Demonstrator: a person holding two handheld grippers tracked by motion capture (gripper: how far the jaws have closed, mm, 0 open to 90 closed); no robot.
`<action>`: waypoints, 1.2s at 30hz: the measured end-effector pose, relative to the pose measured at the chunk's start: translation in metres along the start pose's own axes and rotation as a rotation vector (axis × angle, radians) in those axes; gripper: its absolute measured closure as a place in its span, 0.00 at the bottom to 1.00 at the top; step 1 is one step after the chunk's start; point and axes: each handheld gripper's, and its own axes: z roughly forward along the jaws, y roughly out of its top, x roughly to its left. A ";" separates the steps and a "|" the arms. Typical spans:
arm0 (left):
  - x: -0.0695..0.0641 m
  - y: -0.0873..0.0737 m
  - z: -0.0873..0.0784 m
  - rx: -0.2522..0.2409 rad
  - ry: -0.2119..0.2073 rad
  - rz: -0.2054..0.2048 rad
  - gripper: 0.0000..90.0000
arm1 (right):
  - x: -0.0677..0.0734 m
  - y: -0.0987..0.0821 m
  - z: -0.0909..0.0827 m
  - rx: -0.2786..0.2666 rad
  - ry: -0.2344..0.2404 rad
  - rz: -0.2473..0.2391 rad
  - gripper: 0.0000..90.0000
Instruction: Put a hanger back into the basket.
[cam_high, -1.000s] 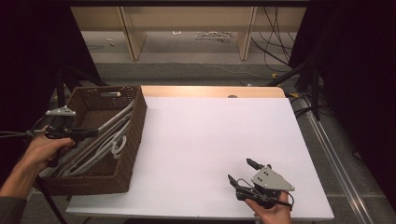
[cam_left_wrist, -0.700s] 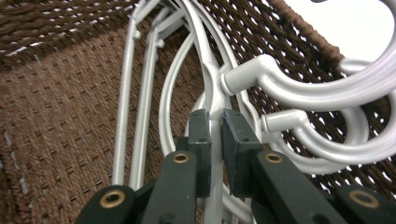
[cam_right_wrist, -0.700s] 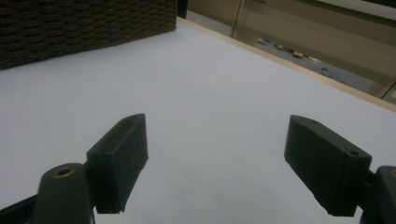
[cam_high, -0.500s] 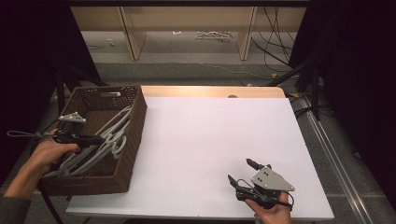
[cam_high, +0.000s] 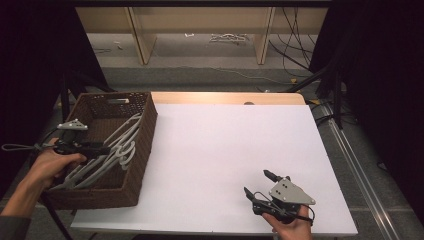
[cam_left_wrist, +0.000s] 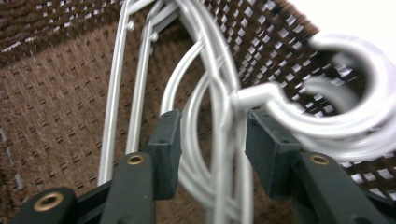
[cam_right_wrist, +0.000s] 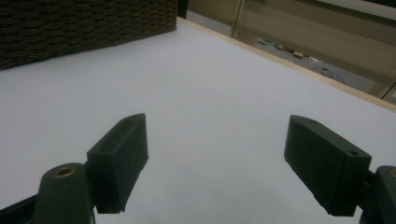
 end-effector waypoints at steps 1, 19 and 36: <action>-0.002 0.000 -0.001 0.002 0.007 0.010 0.58 | 0.000 0.000 0.000 0.003 0.002 -0.001 0.25; -0.039 0.004 -0.017 -0.205 0.017 -0.080 0.37 | 0.000 0.000 -0.001 0.013 0.008 0.013 0.25; -0.090 0.010 -0.027 -0.385 -0.045 -0.041 0.24 | 0.000 0.000 -0.001 0.003 0.004 0.000 0.25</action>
